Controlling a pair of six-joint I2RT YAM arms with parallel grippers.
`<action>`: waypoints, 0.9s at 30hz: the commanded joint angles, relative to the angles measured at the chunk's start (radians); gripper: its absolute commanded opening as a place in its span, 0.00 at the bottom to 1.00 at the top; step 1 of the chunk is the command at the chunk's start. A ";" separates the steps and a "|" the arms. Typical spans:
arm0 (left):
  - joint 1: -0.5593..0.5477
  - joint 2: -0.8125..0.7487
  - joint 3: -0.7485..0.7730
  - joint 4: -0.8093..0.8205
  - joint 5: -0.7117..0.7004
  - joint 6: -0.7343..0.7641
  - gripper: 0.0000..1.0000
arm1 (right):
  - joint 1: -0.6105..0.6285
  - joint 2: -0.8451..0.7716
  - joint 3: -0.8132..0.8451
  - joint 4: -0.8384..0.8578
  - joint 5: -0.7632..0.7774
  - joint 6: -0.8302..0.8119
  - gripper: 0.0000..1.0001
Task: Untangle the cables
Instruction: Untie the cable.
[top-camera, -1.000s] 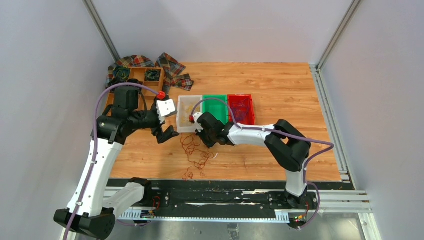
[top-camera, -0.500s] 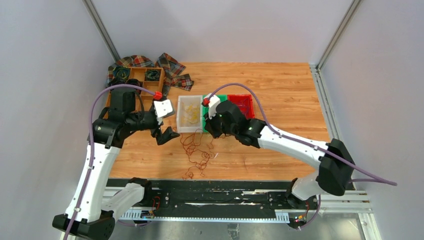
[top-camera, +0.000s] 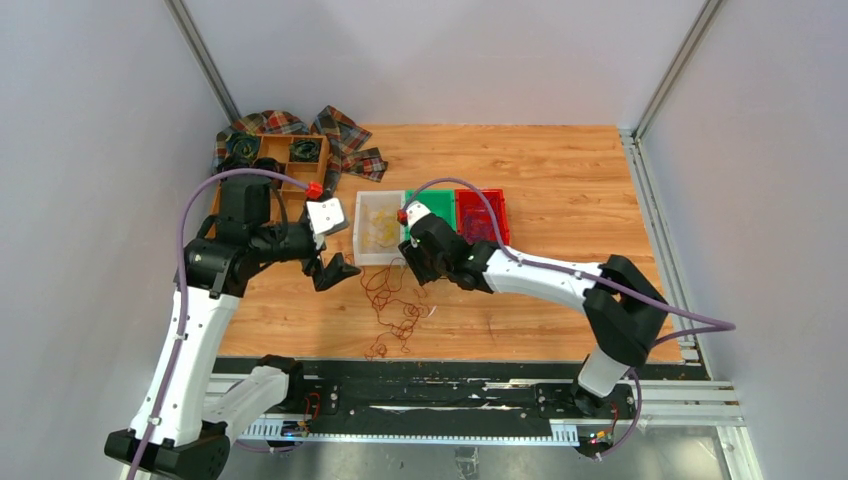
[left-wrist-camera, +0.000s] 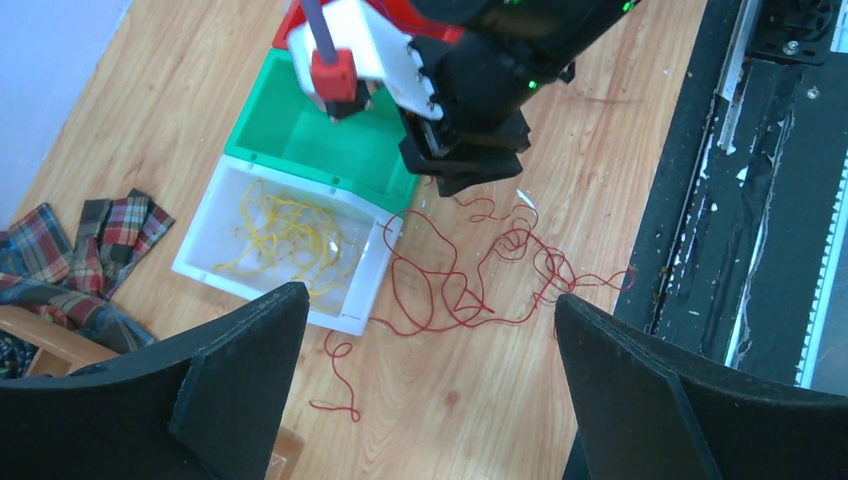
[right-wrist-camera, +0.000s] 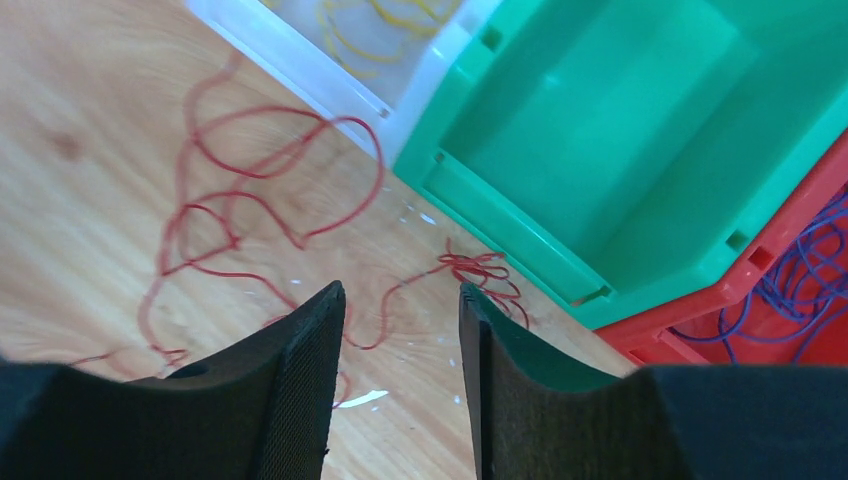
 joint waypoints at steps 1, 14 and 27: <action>0.006 -0.030 0.016 0.013 -0.009 -0.003 0.98 | 0.011 0.064 -0.003 -0.028 0.123 -0.016 0.47; 0.006 -0.013 0.028 0.013 -0.008 -0.004 0.98 | 0.012 0.176 0.028 -0.041 0.186 -0.031 0.26; 0.007 -0.012 0.012 0.013 0.001 -0.011 0.98 | -0.001 0.121 -0.030 0.025 0.167 -0.030 0.01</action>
